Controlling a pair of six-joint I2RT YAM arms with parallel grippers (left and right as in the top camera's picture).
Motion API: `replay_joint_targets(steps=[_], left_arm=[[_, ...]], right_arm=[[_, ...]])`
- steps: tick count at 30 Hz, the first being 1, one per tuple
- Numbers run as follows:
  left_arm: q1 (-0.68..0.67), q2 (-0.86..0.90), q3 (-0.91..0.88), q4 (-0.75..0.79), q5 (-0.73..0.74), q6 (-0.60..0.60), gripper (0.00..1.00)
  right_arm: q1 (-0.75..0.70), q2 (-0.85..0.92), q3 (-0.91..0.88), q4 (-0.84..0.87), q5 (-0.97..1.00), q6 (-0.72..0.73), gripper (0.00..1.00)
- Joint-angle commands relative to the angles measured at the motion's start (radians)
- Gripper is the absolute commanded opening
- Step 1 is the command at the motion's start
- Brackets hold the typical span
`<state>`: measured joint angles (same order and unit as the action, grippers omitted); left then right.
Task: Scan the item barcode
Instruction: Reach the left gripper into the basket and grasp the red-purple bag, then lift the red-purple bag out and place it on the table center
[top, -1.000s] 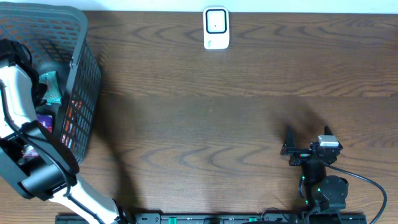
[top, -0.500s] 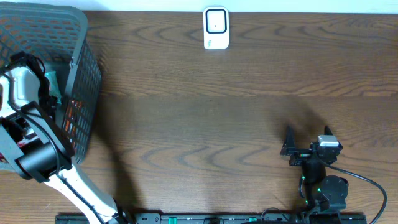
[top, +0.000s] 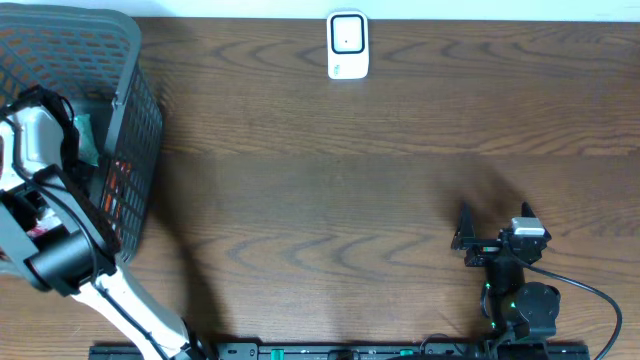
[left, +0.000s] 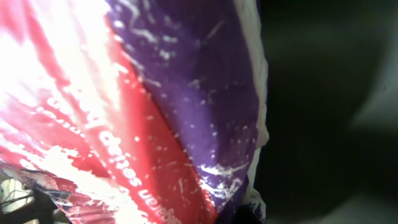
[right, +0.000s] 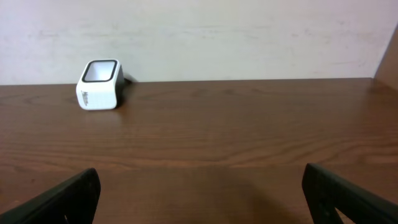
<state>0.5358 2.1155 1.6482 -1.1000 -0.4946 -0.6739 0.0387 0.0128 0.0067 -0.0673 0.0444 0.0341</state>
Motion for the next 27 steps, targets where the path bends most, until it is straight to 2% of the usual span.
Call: replay_joint_targets(steps=[1, 4, 12, 17, 21, 23, 27], left_arm=[[-0.002, -0.181, 0.068, -0.005, -0.006, 0.023, 0.07], [-0.005, -0.323, 0.068, 0.024, 0.052, 0.023, 0.08], [-0.005, -0.715, 0.068, 0.179, 0.372, 0.023, 0.07], [-0.031, -0.868, 0.068, 0.283, 0.814, 0.023, 0.07], [-0.171, -0.888, 0.068, 0.325, 1.008, 0.024, 0.07], [-0.284, -0.884, 0.068, 0.327, 1.018, 0.032, 0.08], [-0.536, -0.851, 0.068, 0.327, 1.003, 0.128, 0.08]], right_arm=[[0.000, -0.002, -0.001, -0.004, 0.002, 0.010, 0.99], [0.000, -0.002, -0.001, -0.004, 0.002, 0.010, 0.99], [0.000, -0.002, -0.001, -0.004, 0.002, 0.010, 0.99], [0.000, -0.002, -0.001, -0.004, 0.002, 0.010, 0.99], [0.000, -0.002, -0.001, -0.004, 0.002, 0.010, 0.99], [0.000, -0.002, -0.001, -0.004, 0.002, 0.010, 0.99], [0.000, -0.002, -0.001, -0.004, 0.002, 0.010, 0.99]])
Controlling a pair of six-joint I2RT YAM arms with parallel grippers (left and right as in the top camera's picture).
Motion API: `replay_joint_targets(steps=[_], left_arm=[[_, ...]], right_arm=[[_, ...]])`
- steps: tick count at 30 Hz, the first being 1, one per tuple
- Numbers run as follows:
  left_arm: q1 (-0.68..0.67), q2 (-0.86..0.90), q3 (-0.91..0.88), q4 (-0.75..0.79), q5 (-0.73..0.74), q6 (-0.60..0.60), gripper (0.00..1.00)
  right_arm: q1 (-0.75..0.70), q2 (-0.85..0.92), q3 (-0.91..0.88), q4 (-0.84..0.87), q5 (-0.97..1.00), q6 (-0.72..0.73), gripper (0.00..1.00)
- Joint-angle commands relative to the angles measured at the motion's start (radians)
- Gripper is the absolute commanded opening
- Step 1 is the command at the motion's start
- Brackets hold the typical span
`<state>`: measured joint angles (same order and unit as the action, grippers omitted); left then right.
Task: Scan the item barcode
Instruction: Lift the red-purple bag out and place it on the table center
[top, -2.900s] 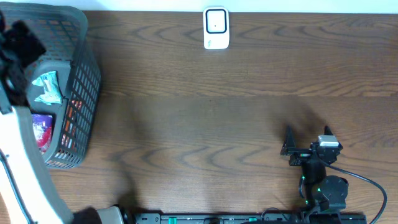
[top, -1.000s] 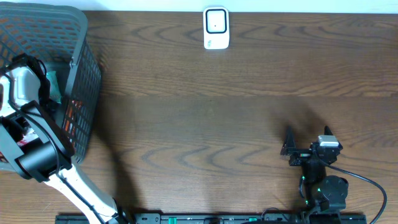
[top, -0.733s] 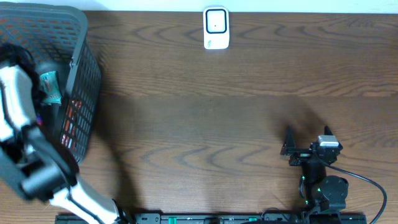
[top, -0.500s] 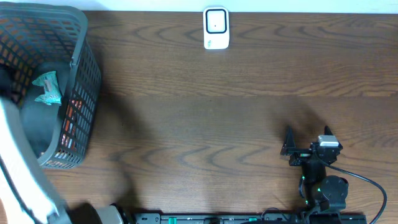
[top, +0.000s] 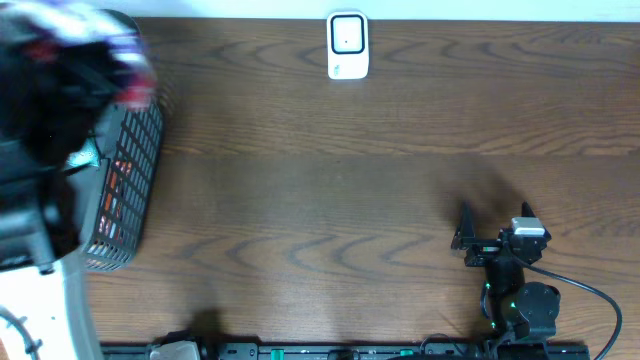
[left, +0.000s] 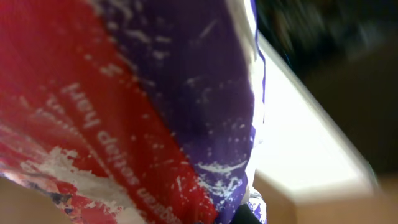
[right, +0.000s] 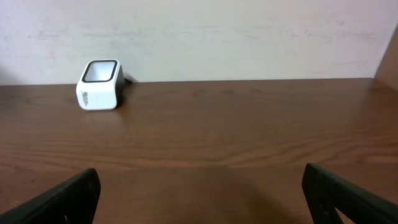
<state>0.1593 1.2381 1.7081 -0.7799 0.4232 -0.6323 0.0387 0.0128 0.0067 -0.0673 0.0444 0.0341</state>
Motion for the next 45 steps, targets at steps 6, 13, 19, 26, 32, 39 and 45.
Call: replay_joint_targets(steps=[6, 13, 19, 26, 32, 39, 45], left_arm=[[-0.478, 0.147, 0.004, -0.047, -0.181, 0.142, 0.08], [-0.685, 0.401, -0.003, -0.045, -0.319, 0.171, 0.08], [-0.736, 0.621, -0.003, -0.014, -0.386, 0.225, 0.08], [-0.741, 0.768, -0.003, 0.054, -0.375, 0.277, 0.32], [-0.741, 0.734, 0.001, 0.056, -0.209, 0.391, 0.39], [-0.705, 0.527, 0.011, 0.065, -0.217, 0.439, 0.60], [-0.551, 0.267, 0.012, 0.070, -0.415, 0.437, 0.65]], right_arm=[[0.000, -0.002, -0.001, -0.004, 0.002, 0.010, 0.99], [0.000, -0.002, -0.001, -0.004, 0.002, 0.010, 0.99], [0.000, -0.002, -0.001, -0.004, 0.002, 0.010, 0.99], [0.000, -0.002, -0.001, -0.004, 0.002, 0.010, 0.99], [0.000, -0.002, -0.001, -0.004, 0.002, 0.010, 0.99], [0.000, -0.002, -0.001, -0.004, 0.002, 0.010, 0.99], [0.000, -0.002, -0.001, -0.004, 0.002, 0.010, 0.99]])
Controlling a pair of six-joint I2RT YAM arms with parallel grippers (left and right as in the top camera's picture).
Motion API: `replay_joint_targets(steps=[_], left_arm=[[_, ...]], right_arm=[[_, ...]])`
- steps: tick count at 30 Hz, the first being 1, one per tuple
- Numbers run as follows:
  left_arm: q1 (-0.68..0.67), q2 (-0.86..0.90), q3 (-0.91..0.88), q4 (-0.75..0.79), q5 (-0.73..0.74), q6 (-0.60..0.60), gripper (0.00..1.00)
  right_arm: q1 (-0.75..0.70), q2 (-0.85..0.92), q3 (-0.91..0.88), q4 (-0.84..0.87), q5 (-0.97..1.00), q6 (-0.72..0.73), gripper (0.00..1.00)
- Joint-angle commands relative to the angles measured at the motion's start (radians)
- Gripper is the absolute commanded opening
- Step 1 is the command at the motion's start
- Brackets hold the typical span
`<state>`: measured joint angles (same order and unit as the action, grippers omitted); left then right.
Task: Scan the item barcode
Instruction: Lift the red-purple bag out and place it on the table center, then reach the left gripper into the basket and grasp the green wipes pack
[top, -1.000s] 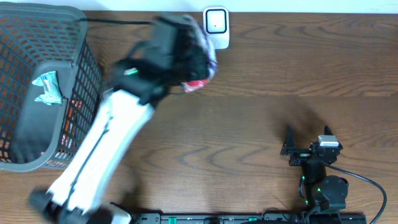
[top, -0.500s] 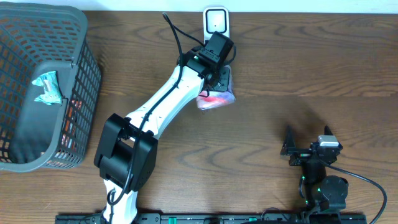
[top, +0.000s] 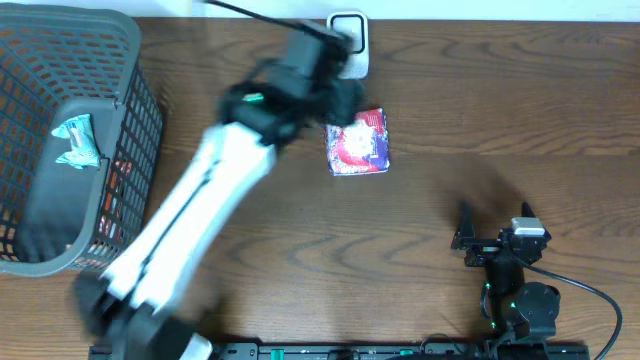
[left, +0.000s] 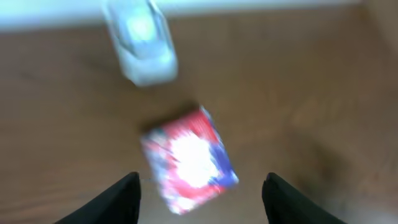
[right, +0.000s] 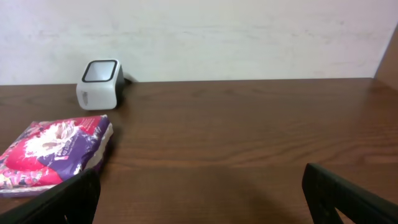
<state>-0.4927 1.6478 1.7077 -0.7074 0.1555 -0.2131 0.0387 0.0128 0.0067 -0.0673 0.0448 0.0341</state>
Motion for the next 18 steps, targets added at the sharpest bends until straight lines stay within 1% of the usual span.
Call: replay_joint_targets(steps=[1, 2, 4, 5, 6, 7, 10, 12, 15, 18], left_arm=[[0.139, -0.182, 0.013, -0.003, -0.179, 0.018, 0.68], [0.181, -0.216, 0.013, -0.005, -0.206, 0.017, 0.79], [0.291, -0.284, 0.012, -0.011, -0.236, 0.010, 0.87], [0.360, -0.314, 0.012, -0.015, -0.235, 0.009, 0.87], [0.405, -0.329, 0.012, -0.018, -0.235, 0.009, 0.91], [0.465, -0.345, 0.012, -0.026, -0.235, 0.007, 0.93], [0.657, -0.360, 0.012, -0.064, -0.235, -0.021, 0.95], [0.753, -0.346, 0.007, -0.069, -0.235, -0.038, 0.95], [0.863, -0.300, 0.004, -0.068, -0.235, -0.061, 0.95], [0.924, -0.234, 0.004, -0.069, -0.235, -0.061, 0.96]], right_arm=[[0.000, -0.002, -0.001, -0.004, 0.002, 0.010, 0.99], [0.000, -0.002, -0.002, -0.004, 0.002, 0.010, 0.99], [0.000, -0.002, -0.001, -0.004, 0.002, 0.010, 0.99], [0.000, -0.002, -0.001, -0.004, 0.002, 0.010, 0.99], [0.000, -0.002, -0.001, -0.004, 0.002, 0.010, 0.99], [0.000, -0.002, -0.001, -0.004, 0.002, 0.010, 0.99], [0.000, -0.002, -0.001, -0.004, 0.002, 0.010, 0.99], [0.000, -0.002, -0.001, -0.004, 0.002, 0.010, 0.99], [0.000, -0.002, -0.001, -0.004, 0.002, 0.010, 0.99], [0.000, -0.002, -0.001, -0.004, 0.002, 0.010, 0.99]])
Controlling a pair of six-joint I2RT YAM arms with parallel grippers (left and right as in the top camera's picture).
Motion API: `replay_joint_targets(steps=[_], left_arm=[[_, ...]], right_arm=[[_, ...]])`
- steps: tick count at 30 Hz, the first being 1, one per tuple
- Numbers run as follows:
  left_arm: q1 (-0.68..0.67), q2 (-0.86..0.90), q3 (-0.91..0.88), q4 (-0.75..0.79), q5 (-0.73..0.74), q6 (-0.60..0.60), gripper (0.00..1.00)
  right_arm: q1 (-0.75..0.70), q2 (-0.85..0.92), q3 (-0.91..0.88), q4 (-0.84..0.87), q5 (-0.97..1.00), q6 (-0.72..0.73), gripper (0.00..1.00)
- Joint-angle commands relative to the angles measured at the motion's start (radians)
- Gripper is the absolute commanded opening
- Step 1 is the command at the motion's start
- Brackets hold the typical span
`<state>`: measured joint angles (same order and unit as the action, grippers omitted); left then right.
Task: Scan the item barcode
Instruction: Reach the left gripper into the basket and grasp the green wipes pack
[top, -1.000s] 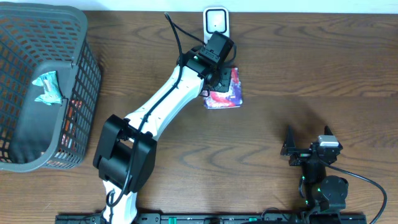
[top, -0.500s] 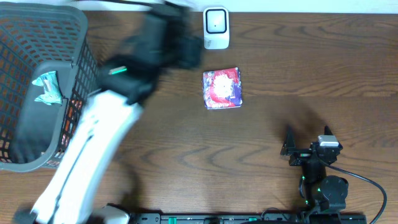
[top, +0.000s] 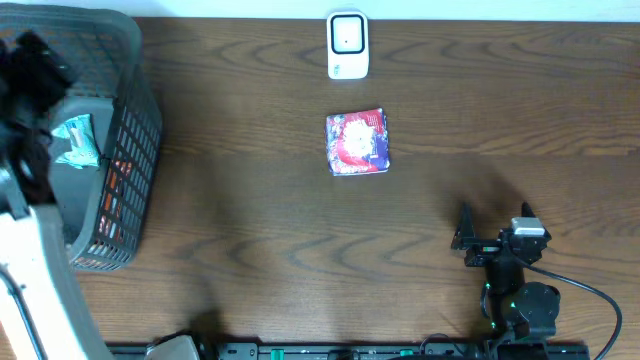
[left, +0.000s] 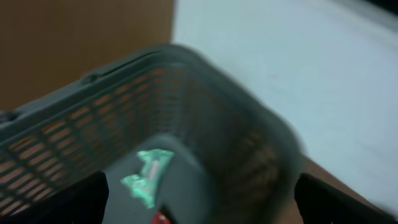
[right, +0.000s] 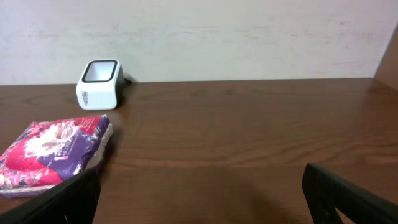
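A red and purple packet (top: 357, 142) lies flat on the brown table, just in front of the white barcode scanner (top: 347, 45). The right wrist view shows the packet (right: 56, 152) and the scanner (right: 99, 84) too. My left gripper (left: 199, 208) hangs open and empty over the grey mesh basket (left: 236, 143) at the far left, well away from the packet. My right gripper (top: 494, 215) rests open near the front right of the table, with nothing between its fingers (right: 348, 199).
In the basket (top: 130, 60) lie a green packet (top: 75, 140) and something red (top: 115, 185), seen through the mesh. The green packet (left: 149, 174) is blurred in the left wrist view. The table (top: 250, 230) ends at a white wall behind the scanner.
My left arm was stretched over the middle of the table, gripper open above the packet. Now it is back at the far left over the basket. The packet and right arm have not moved.
My left gripper was down in the basket, shut on the red and purple packet. Then it was higher up, still holding the packet. Later the packet lay on the table by the scanner with the gripper open above it. Now the gripper is over the basket.
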<state>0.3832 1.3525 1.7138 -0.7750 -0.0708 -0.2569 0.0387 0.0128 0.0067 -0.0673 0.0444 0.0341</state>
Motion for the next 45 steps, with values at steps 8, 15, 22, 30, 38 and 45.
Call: replay_joint_targets(steps=[8, 15, 22, 30, 38, 45], left_arm=[[0.149, 0.320, -0.002, 0.040, -0.010, -0.017, 0.96], [0.176, 0.574, -0.005, 0.042, -0.009, 0.062, 0.96], [0.170, 0.738, -0.005, 0.098, -0.008, 0.113, 0.96], [0.157, 0.806, -0.008, 0.104, 0.049, 0.114, 0.88], [0.148, 0.858, -0.052, 0.084, 0.062, 0.115, 0.81], [0.148, 0.840, -0.053, 0.081, 0.060, 0.114, 0.08]], right_arm=[[0.000, -0.002, -0.002, -0.004, 0.002, 0.010, 0.99], [0.000, -0.002, -0.001, -0.004, 0.002, 0.010, 0.99], [0.000, -0.002, -0.001, -0.004, 0.002, 0.010, 0.99], [0.000, -0.002, -0.001, -0.004, 0.002, 0.010, 0.99], [0.000, -0.002, -0.001, -0.004, 0.002, 0.010, 0.99], [0.000, -0.002, -0.001, -0.004, 0.002, 0.010, 0.99]])
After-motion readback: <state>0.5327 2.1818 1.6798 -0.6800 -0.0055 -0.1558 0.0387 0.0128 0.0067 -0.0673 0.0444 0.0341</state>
